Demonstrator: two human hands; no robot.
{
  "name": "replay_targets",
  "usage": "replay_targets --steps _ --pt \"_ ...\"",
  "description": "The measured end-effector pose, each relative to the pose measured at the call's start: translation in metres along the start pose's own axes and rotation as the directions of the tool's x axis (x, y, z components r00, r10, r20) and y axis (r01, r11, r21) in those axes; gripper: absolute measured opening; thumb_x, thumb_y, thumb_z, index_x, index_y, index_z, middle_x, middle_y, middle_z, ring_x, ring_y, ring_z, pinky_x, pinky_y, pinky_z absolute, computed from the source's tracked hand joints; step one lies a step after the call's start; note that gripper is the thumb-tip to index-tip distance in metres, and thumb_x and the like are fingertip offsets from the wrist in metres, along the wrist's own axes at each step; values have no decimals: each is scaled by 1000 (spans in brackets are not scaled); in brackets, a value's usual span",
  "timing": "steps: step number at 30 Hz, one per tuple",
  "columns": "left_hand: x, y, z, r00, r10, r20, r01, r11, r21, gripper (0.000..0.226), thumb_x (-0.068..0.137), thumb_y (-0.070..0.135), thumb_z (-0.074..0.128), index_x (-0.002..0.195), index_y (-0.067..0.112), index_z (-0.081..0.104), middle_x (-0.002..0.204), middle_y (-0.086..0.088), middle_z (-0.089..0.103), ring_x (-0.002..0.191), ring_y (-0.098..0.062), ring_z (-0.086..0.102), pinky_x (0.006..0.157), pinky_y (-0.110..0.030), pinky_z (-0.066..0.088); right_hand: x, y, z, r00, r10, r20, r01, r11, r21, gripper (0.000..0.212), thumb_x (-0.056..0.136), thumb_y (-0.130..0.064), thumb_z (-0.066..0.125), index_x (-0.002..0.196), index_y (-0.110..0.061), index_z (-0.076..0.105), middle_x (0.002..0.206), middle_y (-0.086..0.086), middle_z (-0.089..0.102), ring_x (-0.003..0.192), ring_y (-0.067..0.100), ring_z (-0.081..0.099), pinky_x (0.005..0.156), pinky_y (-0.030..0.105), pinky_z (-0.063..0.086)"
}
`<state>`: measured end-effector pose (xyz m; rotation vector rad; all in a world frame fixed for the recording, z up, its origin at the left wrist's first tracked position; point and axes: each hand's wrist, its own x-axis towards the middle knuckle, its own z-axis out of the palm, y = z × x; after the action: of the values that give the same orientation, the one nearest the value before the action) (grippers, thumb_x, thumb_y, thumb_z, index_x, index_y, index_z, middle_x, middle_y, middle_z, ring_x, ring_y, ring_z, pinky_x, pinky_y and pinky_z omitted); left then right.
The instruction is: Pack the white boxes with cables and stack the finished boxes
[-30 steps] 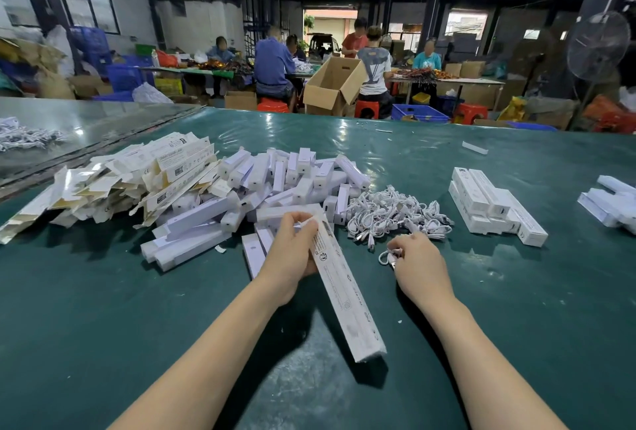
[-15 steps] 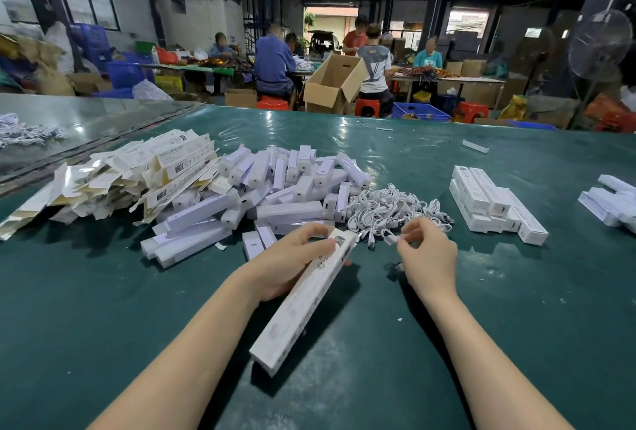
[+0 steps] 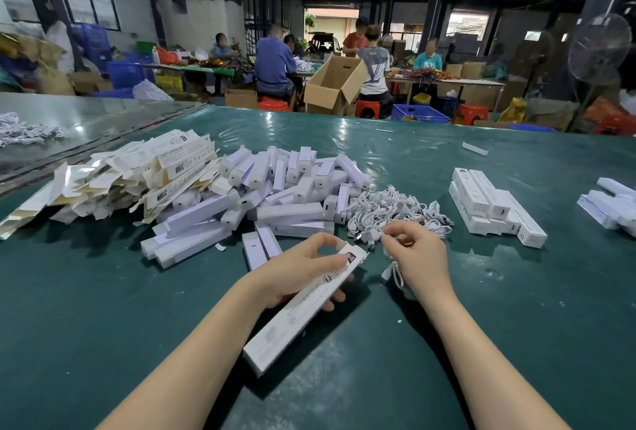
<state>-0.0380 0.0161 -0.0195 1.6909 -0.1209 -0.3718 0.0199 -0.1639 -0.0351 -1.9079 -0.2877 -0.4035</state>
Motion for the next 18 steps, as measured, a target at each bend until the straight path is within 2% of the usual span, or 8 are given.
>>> replay_targets --steps 2,6,8,11,13,15,18 --pt "1 -1 0 1000 -13 26 13 999 33 27 93 26 53 118 20 44 93 -2 69 68 -15 67 55 -25 52 -1 -2 0 999 33 8 -34 998 48 29 77 0 66 65 -24 60 65 -6 61 60 10 52 59 22 42" --pt "3 -4 -2 999 -5 48 4 1000 27 30 90 23 57 117 22 44 92 0 71 69 -17 68 55 -26 52 -2 -8 -1 996 88 -24 -77 956 282 28 79 5 65 76 -19 49 59 -1 59 47 7 52 45 19 45" --pt "4 -5 -3 998 4 55 -5 1000 23 30 90 23 59 116 23 44 93 0 71 70 -18 68 55 -26 52 -3 -11 0 995 94 -34 -75 927 368 30 79 5 64 88 -18 48 56 -2 59 44 6 51 47 19 47" --pt "5 -7 -3 998 21 56 -23 999 23 29 89 23 60 114 23 45 93 0 71 71 -18 68 54 -26 52 -7 -14 8 997 75 34 -82 920 383 32 81 8 61 104 -14 57 57 1 59 46 5 54 49 18 48" --pt "5 -7 -3 998 39 49 -41 999 30 29 89 23 60 113 22 45 92 0 71 70 -18 67 53 -26 52 -9 -16 14 994 60 91 -87 937 337 26 80 7 63 100 -9 64 57 0 60 50 8 55 51 18 47" --pt "5 -7 -4 998 56 37 -57 998 28 29 88 22 61 113 21 46 91 -1 71 70 -18 67 53 -26 51 -9 -17 15 989 63 134 -101 947 304 22 77 5 66 90 -13 67 57 -2 61 54 10 56 56 19 47" --pt "5 -8 -5 997 69 23 -69 998 11 30 88 21 61 113 22 46 94 -3 69 69 -17 67 52 -25 51 -6 -16 10 970 106 220 -182 914 363 23 76 5 67 82 -17 67 54 -5 61 50 6 55 55 16 46"
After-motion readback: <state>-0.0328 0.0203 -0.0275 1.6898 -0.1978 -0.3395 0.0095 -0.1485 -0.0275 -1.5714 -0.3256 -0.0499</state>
